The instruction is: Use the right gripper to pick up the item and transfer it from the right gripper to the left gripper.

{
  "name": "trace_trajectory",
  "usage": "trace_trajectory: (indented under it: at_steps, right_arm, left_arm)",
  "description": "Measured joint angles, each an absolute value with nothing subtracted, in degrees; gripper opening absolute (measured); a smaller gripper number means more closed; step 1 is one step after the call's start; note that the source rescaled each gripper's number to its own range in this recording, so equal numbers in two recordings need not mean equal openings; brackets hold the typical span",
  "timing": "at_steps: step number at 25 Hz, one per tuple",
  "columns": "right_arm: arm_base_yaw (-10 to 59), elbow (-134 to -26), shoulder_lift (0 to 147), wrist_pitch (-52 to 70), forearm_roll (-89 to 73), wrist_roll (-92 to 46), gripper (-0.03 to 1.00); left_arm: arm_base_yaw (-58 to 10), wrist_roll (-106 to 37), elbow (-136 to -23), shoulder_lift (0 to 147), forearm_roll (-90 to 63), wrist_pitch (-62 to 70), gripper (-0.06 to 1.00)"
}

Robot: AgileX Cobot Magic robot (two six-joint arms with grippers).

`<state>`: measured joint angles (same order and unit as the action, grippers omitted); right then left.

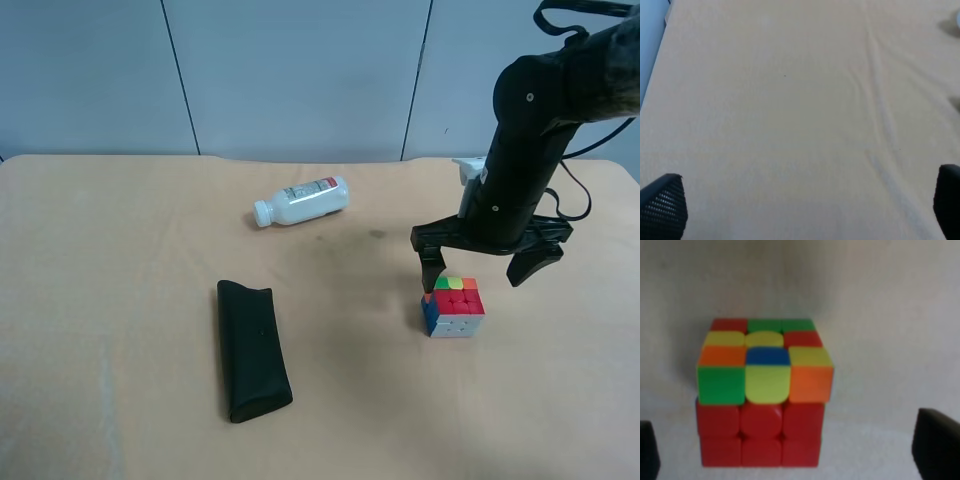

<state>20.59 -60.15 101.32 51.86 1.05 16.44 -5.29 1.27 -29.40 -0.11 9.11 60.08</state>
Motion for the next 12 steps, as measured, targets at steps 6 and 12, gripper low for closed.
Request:
trace_trajectory:
  at_steps: [6,12]
  right_arm:
    - [20.6,-60.1,104.4,50.1,0.9,13.3,1.0]
    - [20.6,-60.1,106.1,48.4,0.0,12.1,1.0]
  left_arm:
    - [-5.3,1.3,-29.4,-0.1,9.1,60.1,1.0]
    - [-5.3,1.3,-29.4,-0.1,9.1,60.1,1.0]
